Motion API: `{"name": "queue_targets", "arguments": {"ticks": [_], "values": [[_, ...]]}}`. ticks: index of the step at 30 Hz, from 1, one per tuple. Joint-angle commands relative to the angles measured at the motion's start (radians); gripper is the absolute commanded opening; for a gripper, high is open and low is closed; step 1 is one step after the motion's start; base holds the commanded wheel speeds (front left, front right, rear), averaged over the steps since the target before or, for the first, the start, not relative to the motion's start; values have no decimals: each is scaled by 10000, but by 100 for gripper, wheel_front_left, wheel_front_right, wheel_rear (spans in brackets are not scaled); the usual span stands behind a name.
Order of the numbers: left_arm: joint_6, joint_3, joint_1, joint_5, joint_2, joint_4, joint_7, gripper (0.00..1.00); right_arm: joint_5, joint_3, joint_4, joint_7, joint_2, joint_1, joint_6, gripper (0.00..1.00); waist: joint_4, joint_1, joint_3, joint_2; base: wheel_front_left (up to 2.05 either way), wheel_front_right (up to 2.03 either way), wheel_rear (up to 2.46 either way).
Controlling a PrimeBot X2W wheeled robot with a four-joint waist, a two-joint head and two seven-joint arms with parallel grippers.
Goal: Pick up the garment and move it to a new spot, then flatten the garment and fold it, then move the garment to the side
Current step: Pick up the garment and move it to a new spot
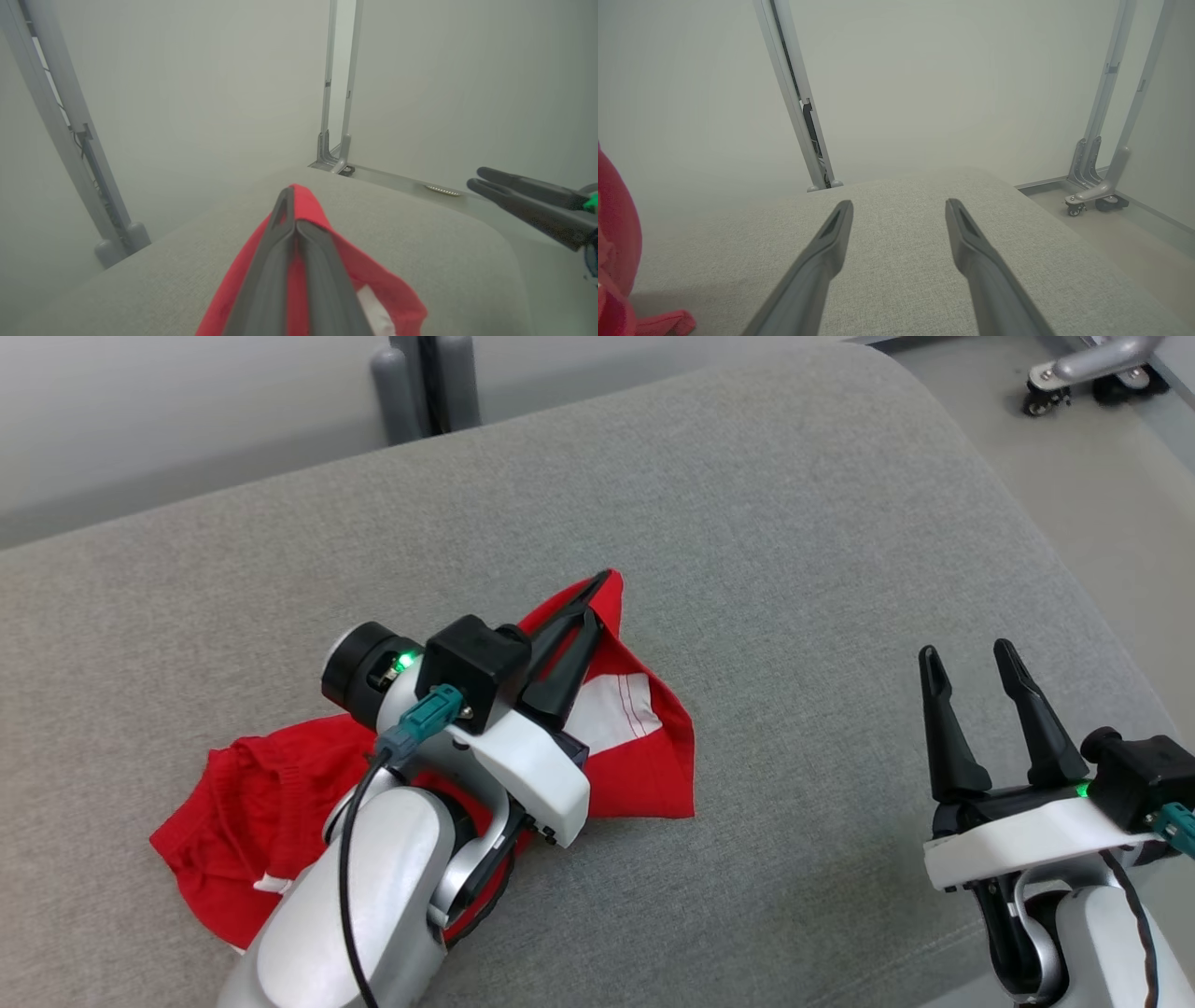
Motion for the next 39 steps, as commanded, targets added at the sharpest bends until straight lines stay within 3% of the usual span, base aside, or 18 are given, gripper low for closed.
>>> {"name": "queue_targets", "arguments": {"ticks": [1,7,8,10,16,19,25,34,39], "values": [[-118,-34,-190,-51,13,410,-89,0,100,56,16,-135,-19,-17,5,100,-373,-1,417,0,0,0,0],[-361,-333,-550,-224,-356,2450,-877,0,271,123,323,-399,-29,-252,5,100,-396,-1,691,0,0,0,0],[-421,-400,-621,-210,-391,2715,-992,20,267,133,379,-428,-28,-287,5,100,-358,-1,701,0,0,0,0],[-380,-552,-766,-106,-483,3076,-1287,100,217,129,477,-449,-28,-396,5,100,-259,-1,678,0,0,0,0],[-514,-903,-538,-493,-623,3010,-1953,100,16,-17,572,-434,-34,-537,5,100,189,-1,381,0,0,0,0],[-328,-778,-267,-605,-542,2617,-2132,100,-108,-165,513,-373,-31,-540,5,100,452,-1,194,0,0,0,0],[343,-168,449,-763,-66,1555,-2321,100,-418,-534,227,-211,-29,-386,5,100,1037,-1,-51,0,0,0,0],[1637,1541,1924,-1244,1116,127,-2549,100,-728,-576,-323,178,-33,-94,5,100,1998,-1,-368,0,0,0,0],[2094,2411,2605,-1497,1556,-394,-2822,100,-857,-550,-527,366,-33,116,5,100,2370,-1,-607,0,0,0,0]]}}
